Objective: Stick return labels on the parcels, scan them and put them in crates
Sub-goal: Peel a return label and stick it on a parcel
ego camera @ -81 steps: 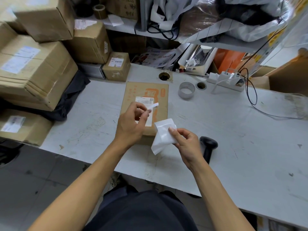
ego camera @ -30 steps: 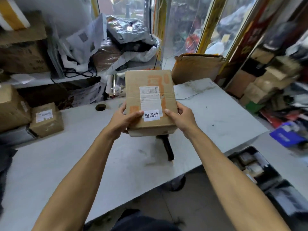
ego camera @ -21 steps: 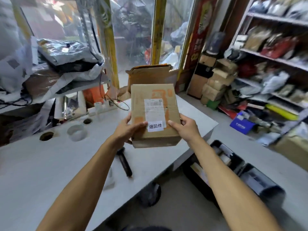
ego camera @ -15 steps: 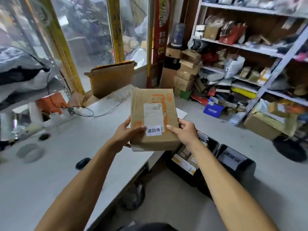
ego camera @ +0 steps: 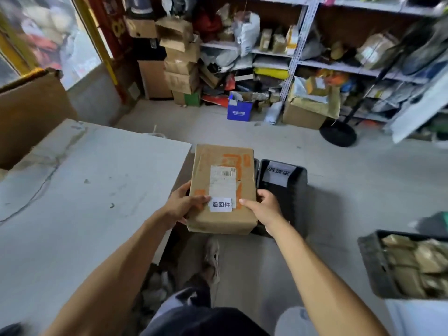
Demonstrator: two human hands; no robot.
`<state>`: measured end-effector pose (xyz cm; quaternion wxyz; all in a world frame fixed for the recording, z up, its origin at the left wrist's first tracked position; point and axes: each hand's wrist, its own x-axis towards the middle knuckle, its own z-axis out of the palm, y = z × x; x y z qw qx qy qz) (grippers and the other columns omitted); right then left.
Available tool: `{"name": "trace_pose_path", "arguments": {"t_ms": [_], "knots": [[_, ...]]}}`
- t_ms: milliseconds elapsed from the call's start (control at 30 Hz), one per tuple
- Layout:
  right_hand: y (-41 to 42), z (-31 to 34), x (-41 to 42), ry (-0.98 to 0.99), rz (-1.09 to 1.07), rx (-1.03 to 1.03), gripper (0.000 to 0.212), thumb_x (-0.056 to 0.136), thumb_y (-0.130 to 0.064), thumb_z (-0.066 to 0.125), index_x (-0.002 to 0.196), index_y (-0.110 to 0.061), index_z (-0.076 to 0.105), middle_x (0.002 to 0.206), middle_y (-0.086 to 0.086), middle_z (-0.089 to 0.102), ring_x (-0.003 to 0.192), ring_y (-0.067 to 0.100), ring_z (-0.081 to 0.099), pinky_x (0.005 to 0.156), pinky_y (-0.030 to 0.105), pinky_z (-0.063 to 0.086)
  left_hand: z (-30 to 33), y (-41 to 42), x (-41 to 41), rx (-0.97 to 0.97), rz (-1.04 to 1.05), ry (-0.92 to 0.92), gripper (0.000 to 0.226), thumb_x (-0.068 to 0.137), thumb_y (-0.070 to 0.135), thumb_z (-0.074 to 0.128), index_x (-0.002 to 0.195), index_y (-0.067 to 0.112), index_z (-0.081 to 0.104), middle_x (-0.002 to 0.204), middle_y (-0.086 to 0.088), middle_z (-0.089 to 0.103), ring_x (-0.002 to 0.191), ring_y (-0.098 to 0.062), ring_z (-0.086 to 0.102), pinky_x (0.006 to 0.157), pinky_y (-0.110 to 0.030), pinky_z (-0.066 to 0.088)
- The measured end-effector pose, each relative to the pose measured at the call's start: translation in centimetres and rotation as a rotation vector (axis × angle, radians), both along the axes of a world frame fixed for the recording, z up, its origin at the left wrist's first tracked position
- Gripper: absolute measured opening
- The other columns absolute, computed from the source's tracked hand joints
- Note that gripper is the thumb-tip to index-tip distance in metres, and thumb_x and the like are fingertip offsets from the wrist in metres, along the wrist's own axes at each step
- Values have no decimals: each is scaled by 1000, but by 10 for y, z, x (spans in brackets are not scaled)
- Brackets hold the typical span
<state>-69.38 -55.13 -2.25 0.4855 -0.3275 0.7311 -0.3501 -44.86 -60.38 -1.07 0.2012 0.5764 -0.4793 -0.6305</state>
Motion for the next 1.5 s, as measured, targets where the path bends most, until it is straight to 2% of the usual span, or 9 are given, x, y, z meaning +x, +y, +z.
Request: {"name": "trace_pose_path", "arguments": {"t_ms": [300, 700, 833, 933, 1033, 1200, 1267, 1400, 1500], "knots": [[-125, -54, -55, -19, -96, 209, 58, 80, -28, 84, 127, -17, 51, 122, 3, 65, 102, 18, 66, 88, 36, 57, -66, -160, -62, 202, -96, -29, 84, 62, 41, 91, 137, 41, 53, 115, 3, 75, 105, -24, 72, 82, -61, 59], [-263, -164, -123, -77, -110, 432, 74, 93, -29, 72, 154, -22, 31, 136, -6, 53, 110, 16, 57, 90, 34, 53, -168, -318, -149, 472, -170, -196, 99, 57, 46, 86, 144, 40, 39, 113, 3, 69, 101, -23, 69, 59, -42, 55], [-323, -263, -150, -161, -40, 522, 78, 95, -34, 68, 157, -41, 20, 140, -8, 51, 113, 26, 62, 71, 52, 63, -271, -359, -173, 622, -57, -190, 83, 78, 32, 85, 143, 39, 34, 118, -3, 64, 103, -31, 67, 60, -52, 59], [-375, -355, -170, -95, 63, 506, 74, 95, -31, 69, 155, -41, 27, 135, -11, 55, 114, 24, 62, 77, 52, 62, -365, -385, -185, 696, 63, -136, 83, 80, 27, 85, 141, 39, 30, 127, 0, 53, 117, -32, 56, 63, -62, 59], [-435, -440, -190, 40, 198, 426, 72, 94, -26, 70, 156, -33, 33, 144, -8, 55, 121, 17, 59, 99, 39, 53, -458, -402, -197, 740, 203, -9, 81, 82, 22, 84, 138, 37, 28, 133, -3, 47, 122, -30, 53, 70, -71, 55], [-541, -529, -199, 269, 456, 220, 61, 93, -17, 66, 150, -26, 47, 133, -7, 61, 110, 7, 58, 89, 17, 41, -577, -425, -233, 724, 570, 274, 80, 79, 18, 87, 137, 36, 35, 145, -9, 44, 127, -38, 54, 68, -69, 55], [-572, -557, -193, 368, 485, 95, 58, 91, -13, 67, 146, -20, 52, 139, -2, 57, 124, 14, 54, 97, 16, 36, -603, -438, -251, 713, 701, 347, 75, 87, 10, 78, 142, 30, 31, 138, -11, 51, 123, -39, 58, 68, -66, 57], [-593, -602, -184, 431, 154, -66, 71, 82, -17, 78, 145, -15, 44, 149, 10, 34, 139, 22, 33, 105, 12, 20, -637, -467, -275, 724, 785, 447, 76, 89, 7, 75, 150, 19, 32, 129, -25, 60, 115, -44, 63, 71, -64, 58], [-579, -617, -187, 225, -203, 182, 81, 85, -32, 78, 152, -18, 35, 149, 4, 42, 135, 19, 42, 105, 18, 31, -648, -477, -279, 686, 750, 354, 69, 90, 4, 74, 141, 18, 28, 116, -20, 65, 102, -29, 65, 76, -65, 58]]}}
